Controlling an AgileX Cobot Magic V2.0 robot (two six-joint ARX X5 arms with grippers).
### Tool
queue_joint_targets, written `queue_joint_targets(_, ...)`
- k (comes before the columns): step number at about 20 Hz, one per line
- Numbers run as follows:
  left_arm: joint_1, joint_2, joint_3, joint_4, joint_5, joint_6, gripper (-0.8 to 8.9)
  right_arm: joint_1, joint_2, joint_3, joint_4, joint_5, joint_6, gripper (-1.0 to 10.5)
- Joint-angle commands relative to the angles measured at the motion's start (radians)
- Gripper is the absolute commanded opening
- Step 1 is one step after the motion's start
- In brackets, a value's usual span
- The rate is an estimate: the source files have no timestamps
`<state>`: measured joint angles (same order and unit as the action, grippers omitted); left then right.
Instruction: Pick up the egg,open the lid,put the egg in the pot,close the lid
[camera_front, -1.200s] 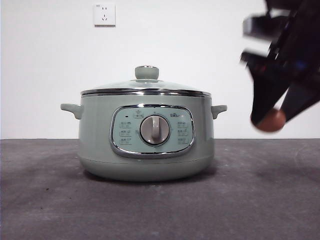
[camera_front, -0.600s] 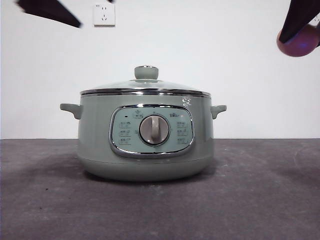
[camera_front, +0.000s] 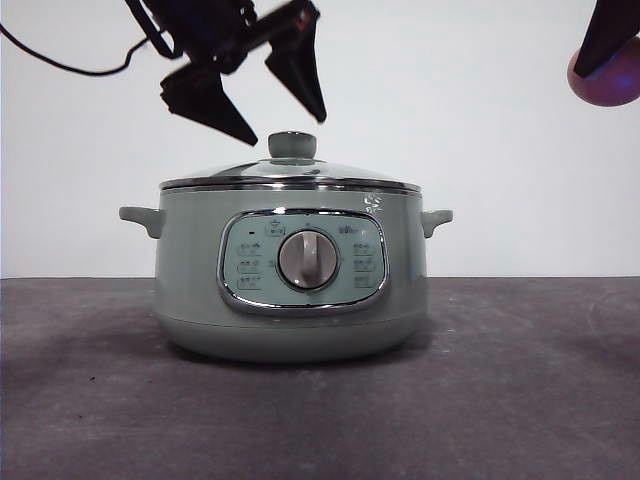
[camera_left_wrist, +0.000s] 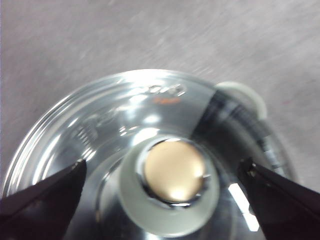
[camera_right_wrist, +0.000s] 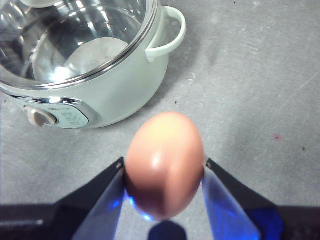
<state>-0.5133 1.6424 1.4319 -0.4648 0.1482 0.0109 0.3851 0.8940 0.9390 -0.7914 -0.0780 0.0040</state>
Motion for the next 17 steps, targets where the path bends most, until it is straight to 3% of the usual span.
queue_joint_targets(1,-0.010,0.014,-0.001,0.023,-0.014,0.016,6.86,0.002,-0.002,0.001,0.007,-0.001,0.006,-0.2)
queue_joint_targets(9,-0.028,0.058,-0.001,0.020,-0.022,0.016,6.85,0.002,-0.002,0.001,0.012,0.000,0.006,-0.2)
queue_joint_targets(10,-0.031,0.058,-0.001,0.025,-0.027,0.016,6.44,0.002,-0.002,0.001,0.012,0.000,0.006,-0.2)
queue_joint_targets(14,-0.031,0.058,-0.001,0.023,-0.039,0.014,2.95,0.002,-0.002,0.001,0.012,0.001,0.006,-0.2)
queue_joint_targets(17,-0.031,0.057,-0.001,0.020,-0.037,-0.011,1.29,0.002,-0.002,0.001,0.012,0.002,0.005,-0.2)
